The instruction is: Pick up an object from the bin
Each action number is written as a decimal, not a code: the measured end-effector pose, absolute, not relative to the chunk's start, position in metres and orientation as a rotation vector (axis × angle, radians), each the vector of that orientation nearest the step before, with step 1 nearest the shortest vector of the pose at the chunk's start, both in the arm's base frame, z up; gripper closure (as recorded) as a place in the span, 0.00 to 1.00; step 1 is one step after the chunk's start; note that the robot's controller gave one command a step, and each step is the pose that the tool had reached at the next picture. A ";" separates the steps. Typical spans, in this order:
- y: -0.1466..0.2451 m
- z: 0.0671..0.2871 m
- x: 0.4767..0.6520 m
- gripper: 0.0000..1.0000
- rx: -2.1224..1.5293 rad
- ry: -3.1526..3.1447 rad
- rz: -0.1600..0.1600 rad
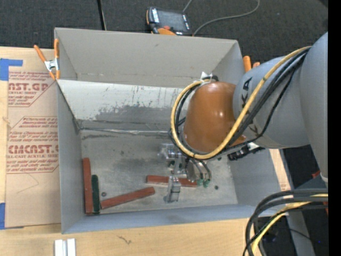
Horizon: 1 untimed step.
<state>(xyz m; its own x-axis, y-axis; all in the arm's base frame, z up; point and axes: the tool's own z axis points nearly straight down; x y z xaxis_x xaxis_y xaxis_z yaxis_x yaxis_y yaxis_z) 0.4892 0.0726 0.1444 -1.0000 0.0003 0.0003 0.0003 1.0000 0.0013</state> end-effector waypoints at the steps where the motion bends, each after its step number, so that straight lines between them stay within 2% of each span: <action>1: 0.062 0.065 0.519 0.00 -0.025 -3.138 0.000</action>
Offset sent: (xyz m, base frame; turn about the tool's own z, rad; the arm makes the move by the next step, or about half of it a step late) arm 0.0310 -0.0114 -0.0744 0.0155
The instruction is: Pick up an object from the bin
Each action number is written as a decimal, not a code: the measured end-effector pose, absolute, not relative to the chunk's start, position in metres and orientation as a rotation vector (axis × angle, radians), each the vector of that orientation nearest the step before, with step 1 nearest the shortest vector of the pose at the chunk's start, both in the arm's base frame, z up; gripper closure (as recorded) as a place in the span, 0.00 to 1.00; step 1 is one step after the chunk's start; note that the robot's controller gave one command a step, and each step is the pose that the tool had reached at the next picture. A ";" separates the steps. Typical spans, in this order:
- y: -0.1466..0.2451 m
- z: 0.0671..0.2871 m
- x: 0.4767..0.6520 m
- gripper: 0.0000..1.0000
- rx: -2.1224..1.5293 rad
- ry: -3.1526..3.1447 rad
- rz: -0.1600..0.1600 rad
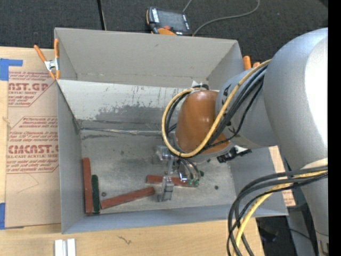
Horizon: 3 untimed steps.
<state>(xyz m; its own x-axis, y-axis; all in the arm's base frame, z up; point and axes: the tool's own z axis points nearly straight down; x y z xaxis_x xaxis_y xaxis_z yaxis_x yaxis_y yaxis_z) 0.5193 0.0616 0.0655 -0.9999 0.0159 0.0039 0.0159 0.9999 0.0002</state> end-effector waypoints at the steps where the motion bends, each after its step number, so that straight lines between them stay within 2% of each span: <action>1: 0.062 0.070 0.520 1.00 -0.024 -3.141 -0.003; 2: 0.064 0.221 0.528 1.00 -0.009 -3.151 -0.004; 3: 0.064 0.217 0.526 0.00 -0.009 -3.144 -0.002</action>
Offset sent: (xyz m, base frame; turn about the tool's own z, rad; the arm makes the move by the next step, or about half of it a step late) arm 0.0000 0.0000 0.0000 0.0000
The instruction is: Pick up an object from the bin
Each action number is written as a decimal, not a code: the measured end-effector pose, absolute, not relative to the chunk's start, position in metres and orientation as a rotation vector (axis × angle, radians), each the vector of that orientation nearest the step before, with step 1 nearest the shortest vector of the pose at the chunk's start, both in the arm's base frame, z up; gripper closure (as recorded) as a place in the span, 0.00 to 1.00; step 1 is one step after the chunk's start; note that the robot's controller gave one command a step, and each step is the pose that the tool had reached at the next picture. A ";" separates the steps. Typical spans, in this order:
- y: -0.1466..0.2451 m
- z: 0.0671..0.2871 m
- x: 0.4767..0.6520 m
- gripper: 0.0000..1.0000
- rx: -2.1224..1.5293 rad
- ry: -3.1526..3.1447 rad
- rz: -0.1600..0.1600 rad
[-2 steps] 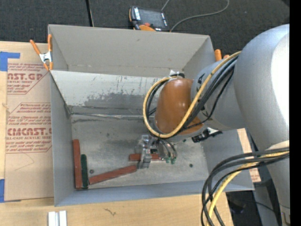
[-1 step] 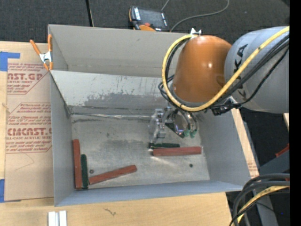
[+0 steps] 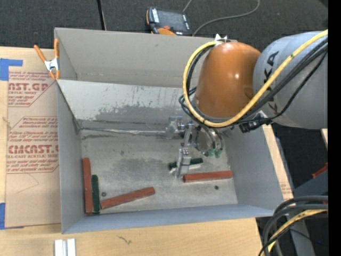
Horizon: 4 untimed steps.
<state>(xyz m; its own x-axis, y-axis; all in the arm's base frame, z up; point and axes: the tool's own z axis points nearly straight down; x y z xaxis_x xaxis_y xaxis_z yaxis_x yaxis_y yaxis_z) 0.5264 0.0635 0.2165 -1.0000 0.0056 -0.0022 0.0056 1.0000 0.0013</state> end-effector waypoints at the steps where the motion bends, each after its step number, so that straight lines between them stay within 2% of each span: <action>1: 0.015 0.151 0.506 0.00 -0.084 3.147 -0.002; 2: -0.044 0.068 0.521 0.00 0.293 3.132 -0.001; 3: -0.043 0.069 0.522 1.00 0.291 3.129 0.000; 4: -0.066 0.187 0.576 1.00 0.288 3.115 0.000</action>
Offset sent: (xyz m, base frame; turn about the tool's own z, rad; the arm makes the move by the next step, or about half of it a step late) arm -0.0187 -0.0463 -0.0612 -0.0625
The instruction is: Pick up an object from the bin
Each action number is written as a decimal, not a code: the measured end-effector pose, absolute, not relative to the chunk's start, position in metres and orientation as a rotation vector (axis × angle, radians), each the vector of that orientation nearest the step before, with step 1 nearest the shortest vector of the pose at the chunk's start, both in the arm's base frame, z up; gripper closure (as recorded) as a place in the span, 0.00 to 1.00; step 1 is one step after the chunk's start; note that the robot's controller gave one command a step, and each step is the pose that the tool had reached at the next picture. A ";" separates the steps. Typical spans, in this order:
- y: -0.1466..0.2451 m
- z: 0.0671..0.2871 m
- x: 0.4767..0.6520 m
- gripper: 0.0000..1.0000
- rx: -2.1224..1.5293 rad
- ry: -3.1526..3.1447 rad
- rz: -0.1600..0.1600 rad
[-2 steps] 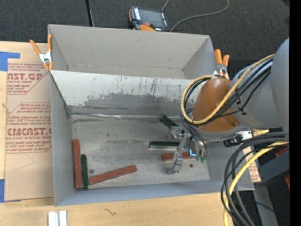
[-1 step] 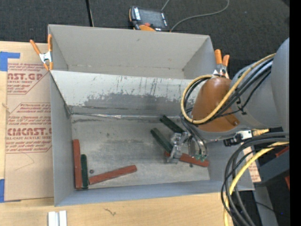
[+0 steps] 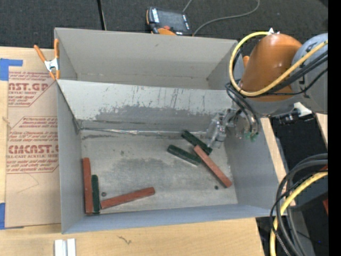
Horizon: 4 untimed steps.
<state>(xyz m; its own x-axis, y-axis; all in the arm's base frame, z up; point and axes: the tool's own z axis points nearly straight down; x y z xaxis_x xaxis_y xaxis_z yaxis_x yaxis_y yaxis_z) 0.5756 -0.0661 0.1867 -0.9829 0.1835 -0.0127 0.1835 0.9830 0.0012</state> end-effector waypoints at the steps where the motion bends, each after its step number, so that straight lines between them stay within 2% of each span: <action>1: -0.065 0.182 0.573 0.00 0.289 3.125 0.001; 2: -0.065 0.068 0.586 0.00 0.140 3.134 0.000; 3: -0.057 0.070 0.585 0.00 0.504 3.100 0.002; 4: -0.059 0.076 0.591 1.00 0.505 3.076 0.001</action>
Offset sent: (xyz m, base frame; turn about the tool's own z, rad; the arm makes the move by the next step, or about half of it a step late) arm 0.0000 0.0000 0.0000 0.0000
